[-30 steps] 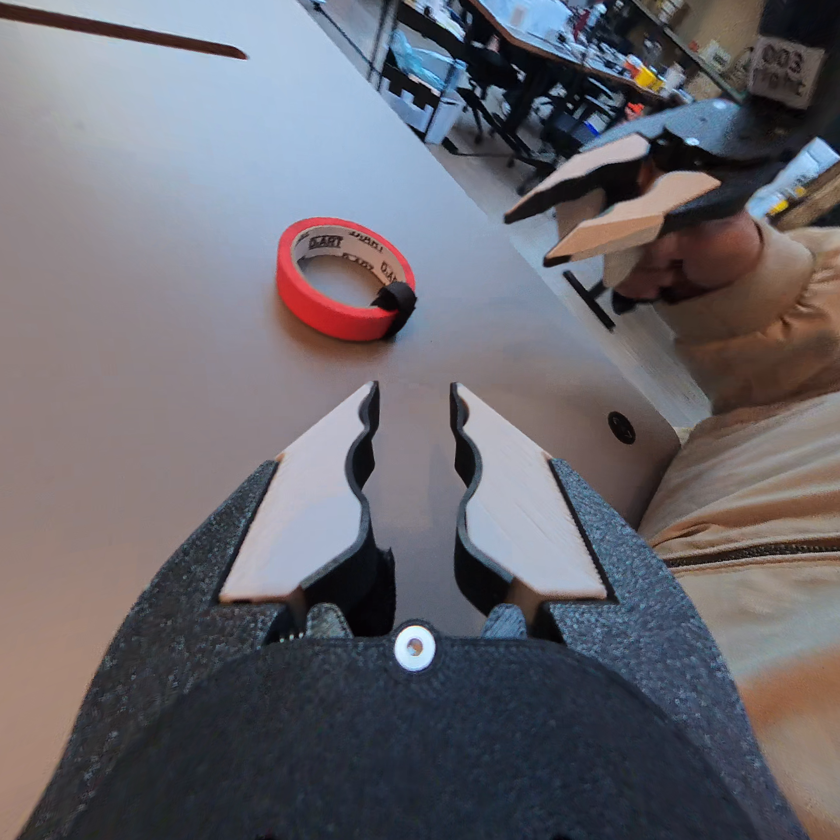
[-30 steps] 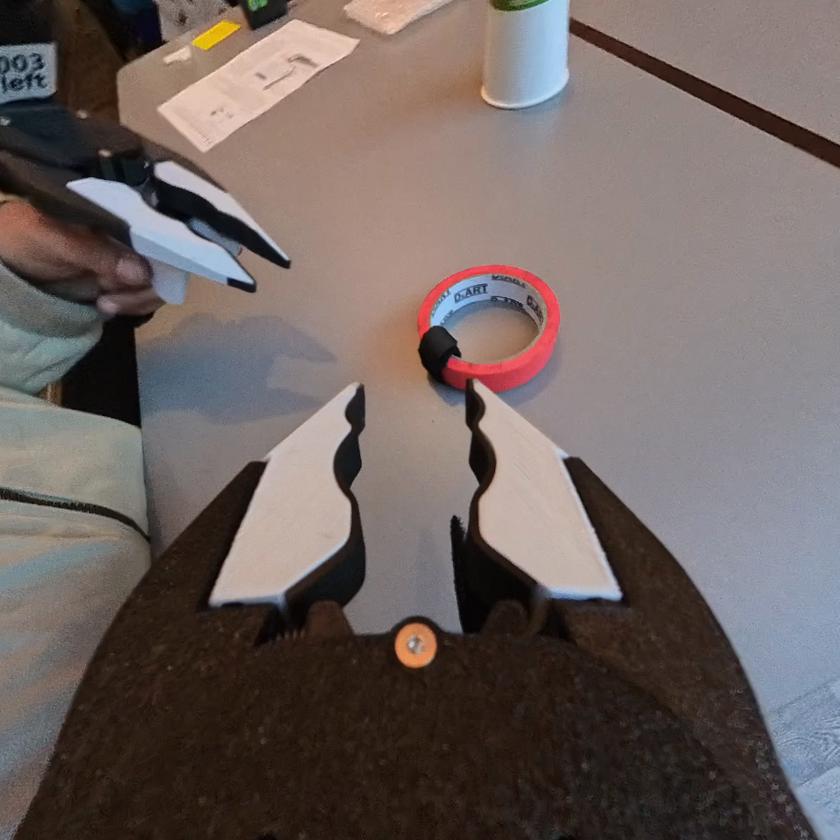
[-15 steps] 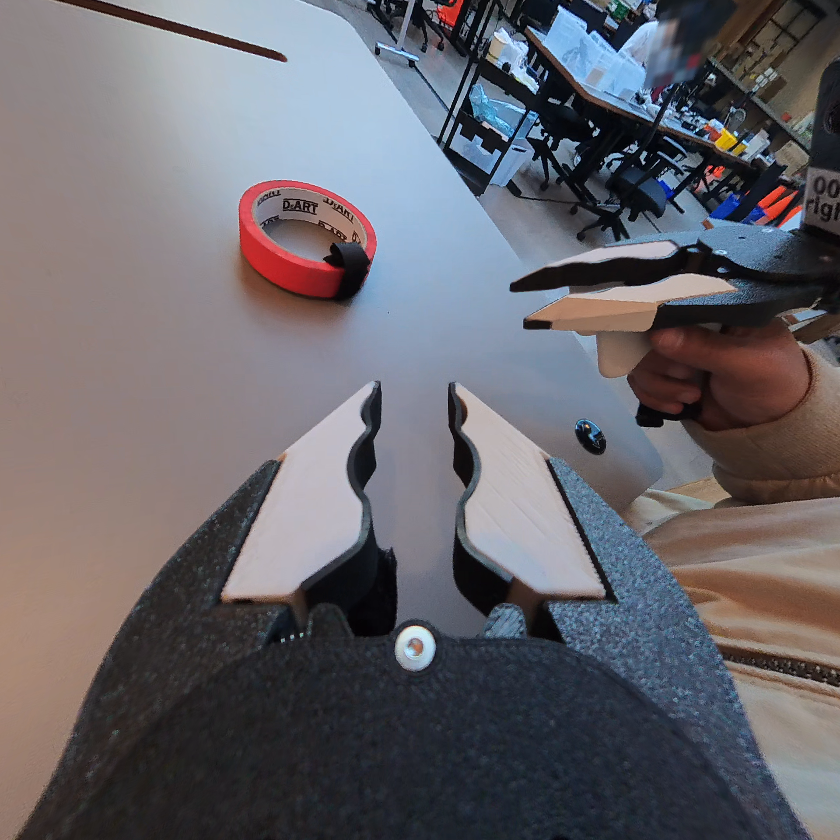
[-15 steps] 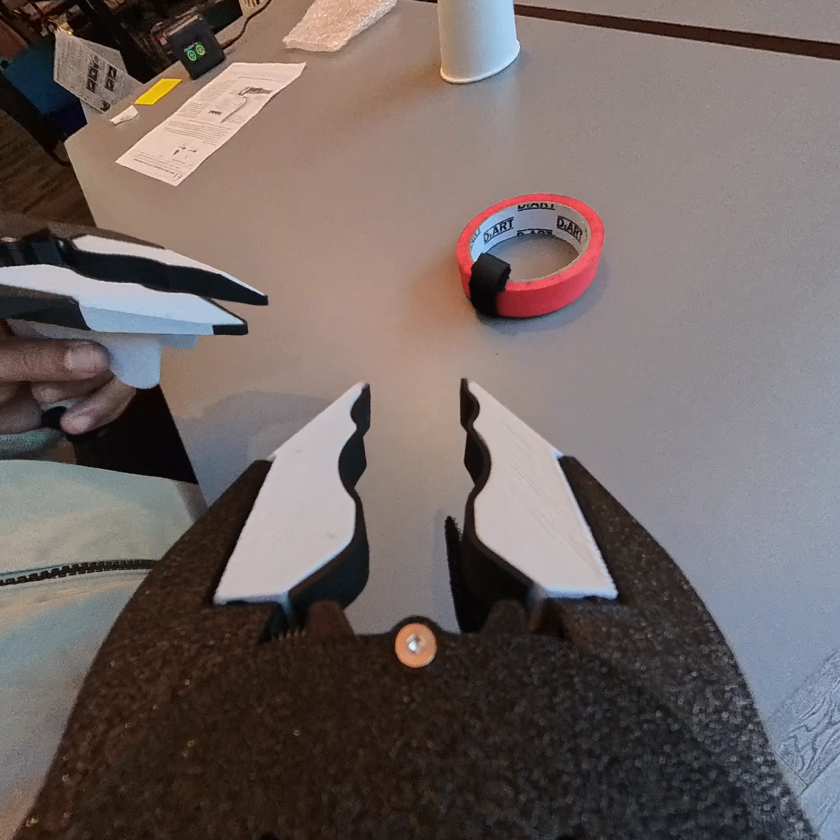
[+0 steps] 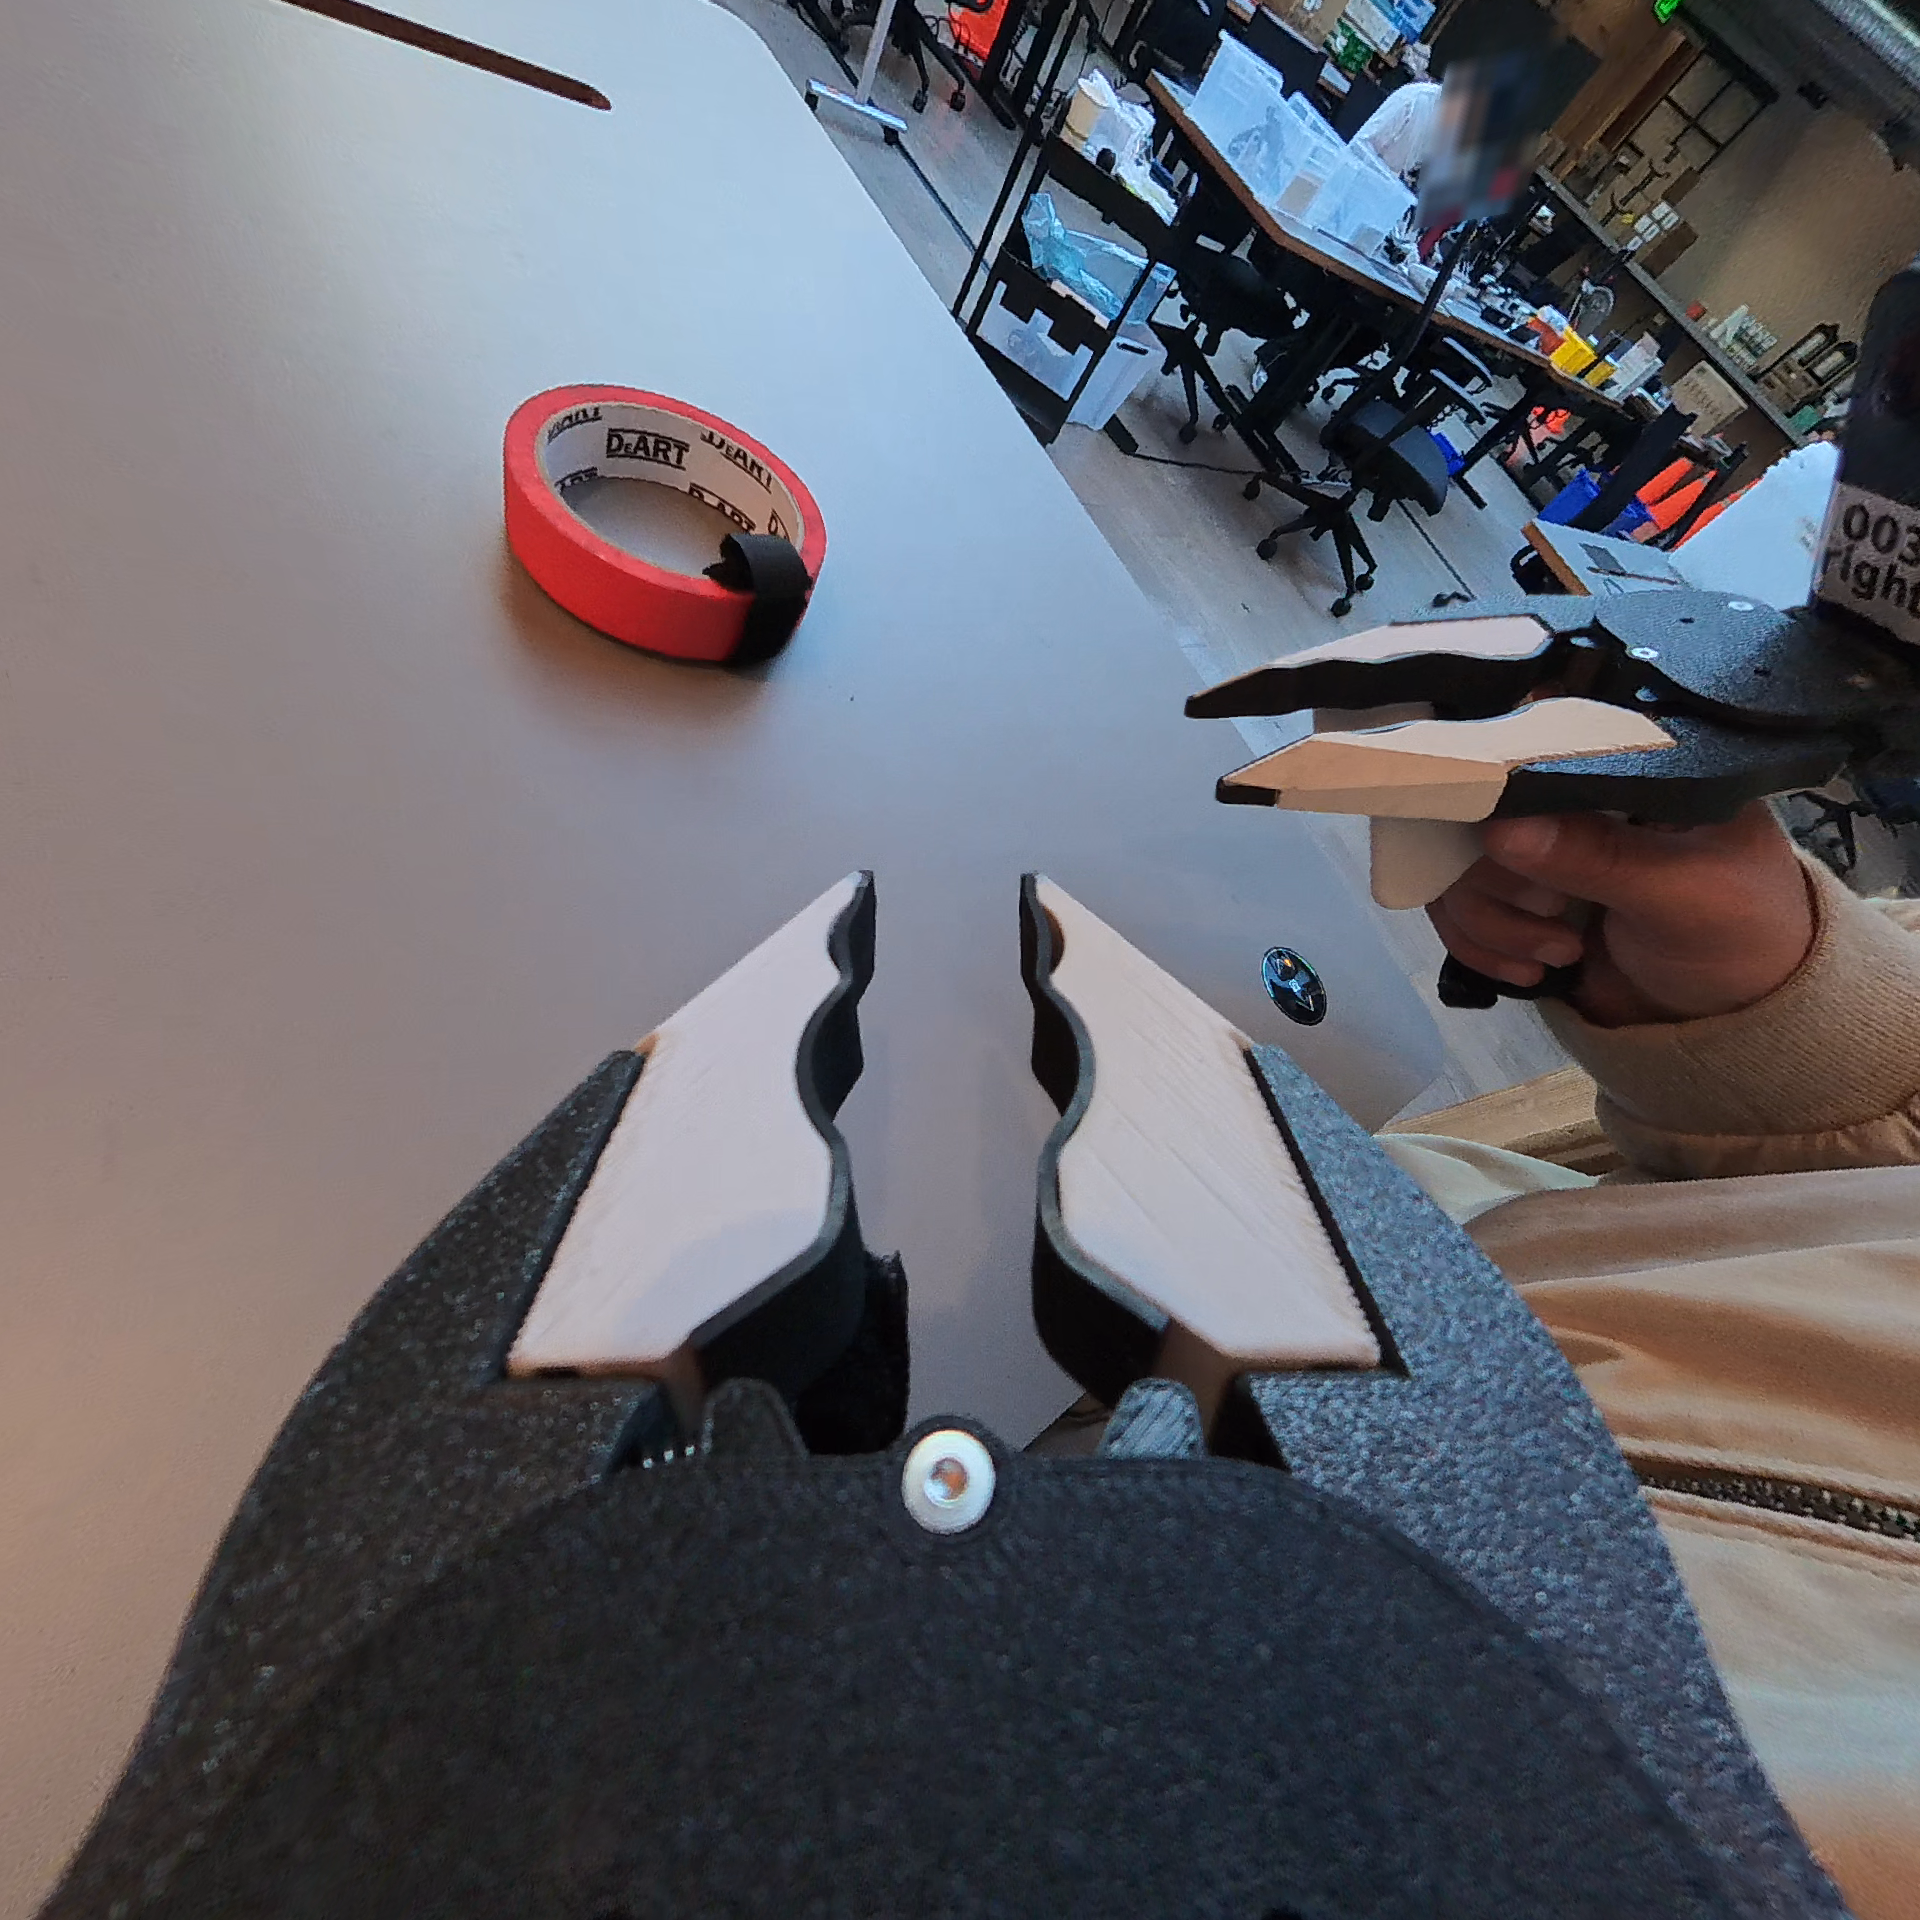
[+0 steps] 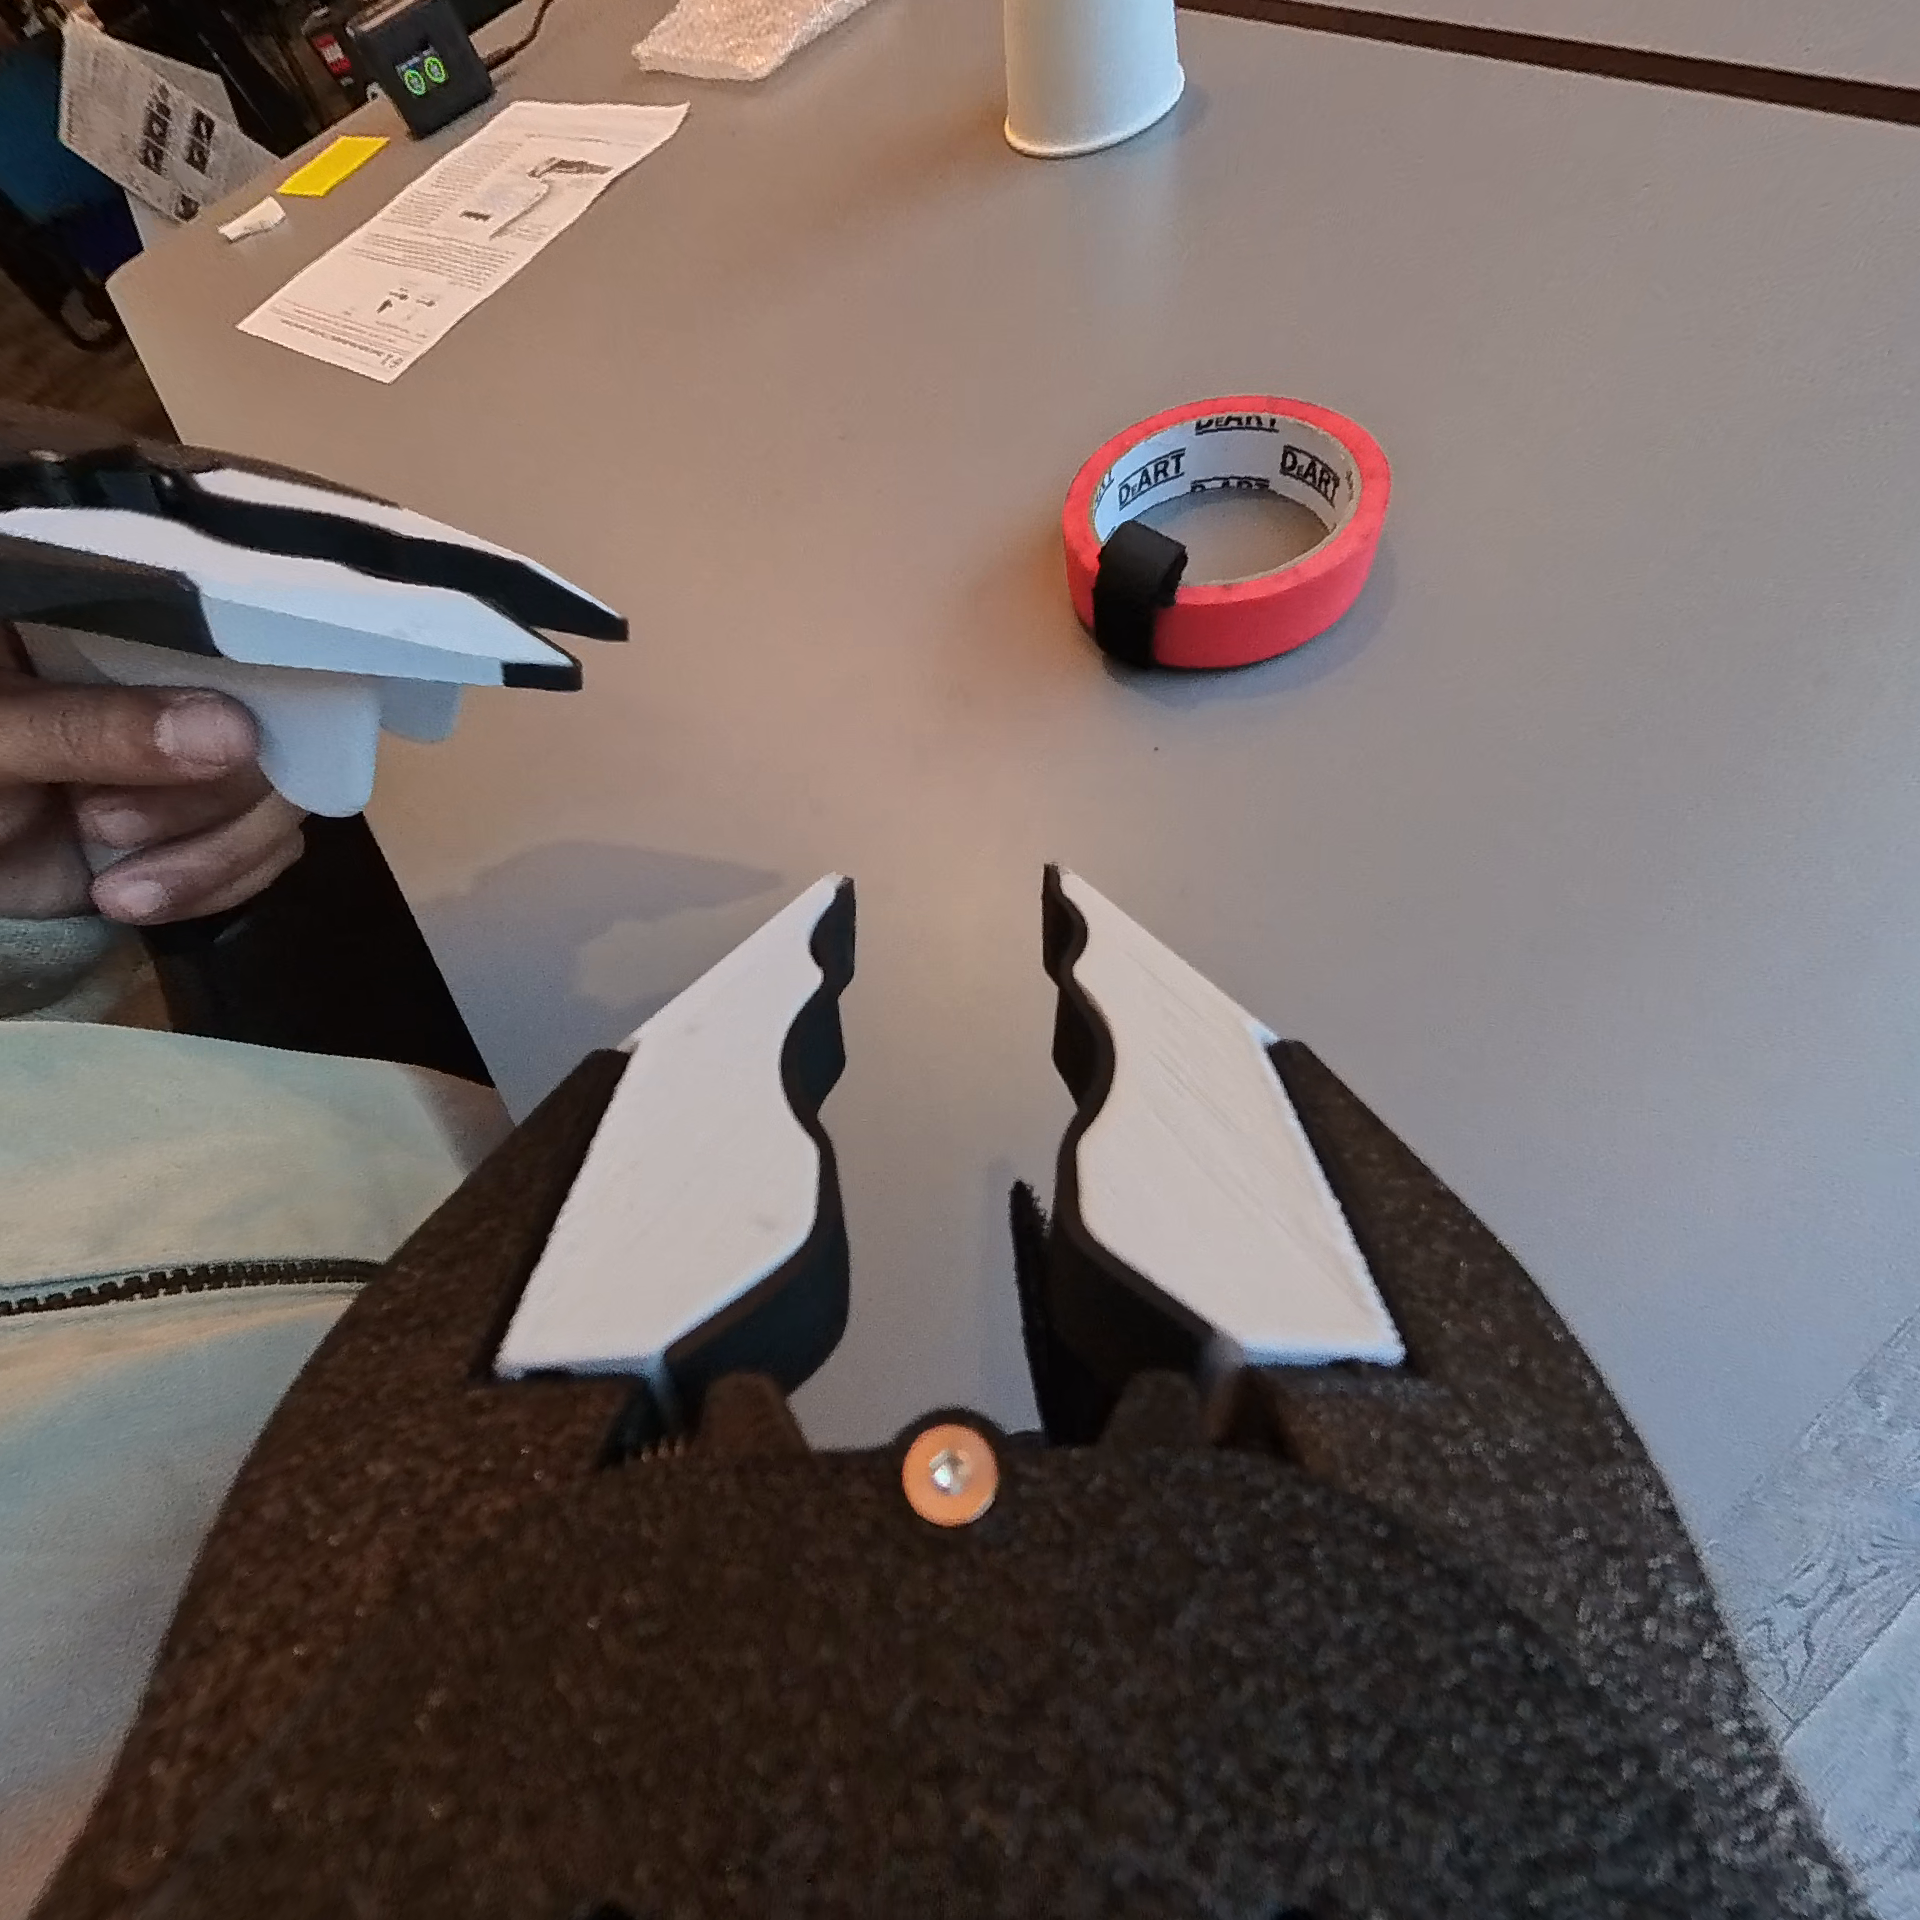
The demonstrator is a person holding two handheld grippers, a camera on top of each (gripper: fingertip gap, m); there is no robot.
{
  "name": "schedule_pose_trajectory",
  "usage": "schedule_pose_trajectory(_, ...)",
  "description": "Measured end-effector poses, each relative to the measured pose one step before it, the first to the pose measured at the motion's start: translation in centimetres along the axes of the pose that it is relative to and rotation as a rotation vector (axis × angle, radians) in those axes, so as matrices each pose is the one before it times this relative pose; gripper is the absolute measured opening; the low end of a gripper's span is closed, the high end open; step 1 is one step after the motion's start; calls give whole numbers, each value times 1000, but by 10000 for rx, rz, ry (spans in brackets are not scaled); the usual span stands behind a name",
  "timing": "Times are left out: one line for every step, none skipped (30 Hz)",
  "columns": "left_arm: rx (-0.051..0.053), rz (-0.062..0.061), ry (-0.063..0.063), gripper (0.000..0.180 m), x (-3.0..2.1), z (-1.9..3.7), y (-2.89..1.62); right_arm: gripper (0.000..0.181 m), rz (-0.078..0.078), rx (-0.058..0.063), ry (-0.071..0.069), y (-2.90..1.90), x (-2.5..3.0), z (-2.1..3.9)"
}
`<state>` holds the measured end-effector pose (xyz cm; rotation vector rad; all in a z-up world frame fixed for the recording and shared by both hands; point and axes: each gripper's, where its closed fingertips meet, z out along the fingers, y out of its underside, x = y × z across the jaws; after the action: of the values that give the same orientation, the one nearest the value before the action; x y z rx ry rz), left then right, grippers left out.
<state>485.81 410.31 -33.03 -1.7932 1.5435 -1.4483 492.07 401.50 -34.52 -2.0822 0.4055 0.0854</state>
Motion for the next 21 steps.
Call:
schedule_pose_trajectory(-78, 14, 44, 27, 22, 112, 82, 36, 67, 8, 8, 44, 67, -87)
schedule_pose_trajectory(-67, 40, 28, 27, 20, 52, 59, 35, 73, -28, 1, 80, 65, -57)
schedule_pose_trajectory(-44, 51, 10, 27, 26, 33, 17, 35, 50, -4, 17, 14, 96, -83)
schedule_pose_trajectory(-15, 50, 13, 27, -35, 33, -38, 35, 15, 40, 35, -94, 77, -64)
schedule_pose_trajectory(-14, 35, 32, 27, 86, 39, 5, 35, -8, 50, 39, -137, 103, 24)
schedule_pose_trajectory(-33, 23, 33, 27, 55, 103, -6, 35, -7, 0, 17, -59, 52, -13)
schedule_pose_trajectory(-42, 21, 25, 27, 29, 114, 0, 35, -3, -34, 8, -36, 57, -8)
schedule_pose_trajectory(-35, 25, 17, 27, -35, 183, -8, 35, -5, -21, 11, -18, 109, 59)
schedule_pose_trajectory(-18, 39, 21, 27, 12, 90, -61, 35, -3, 15, 16, -57, 85, 22)
schedule_pose_trajectory(3, 53, 18, 27, 26, 29, -49, 35, 1, 30, 2, -105, 68, -5)
schedule_pose_trajectory(-10, 54, -3, 26, -23, 46, -41, 35, 3, 10, -17, -57, 63, 36)
schedule_pose_trajectory(-33, 40, -11, 26, -70, 32, -48, 35, 15, -40, -22, 26, 67, 49)
schedule_pose_trajectory(-33, 10, -24, 26, -94, 33, 1, 35, 18, -36, -15, 41, 99, 83)
schedule_pose_trajectory(-16, -22, -22, 26, -50, 11, 29, 35, 10, 4, -14, -42, 97, 117)
schedule_pose_trajectory(6, -44, -4, 26, -124, 25, -24, 35, 14, 9, -21, -76, 96, 121)
schedule_pose_trajectory(13, -50, 1, 26, -60, 6, -31, 35, 24, -22, -41, -52, 74, 199)
schedule_pose_trajectory(4, -45, -16, 26, -238, 127, -57, 35, 13, -42, -47, -35, 30, 164)
schedule_pose_trajectory(-5, -25, -27, 26, -171, 38, 3, 35, 2, -45, -41, -25, 73, 233)
schedule_pose_trajectory(0, -13, -34, 26, -152, 3, -2, 35, -3, -49, -33, 1, 81, 180)
schedule_pose_trajectory(3, -16, -34, 26, -171, 3, -41, 35, -15, -51, -76, -13, 76, 312)
schedule_pose_trajectory(4, -17, -28, 26, -185, 9, -46, 35, -40, -89, -131, -49, 38, 311)
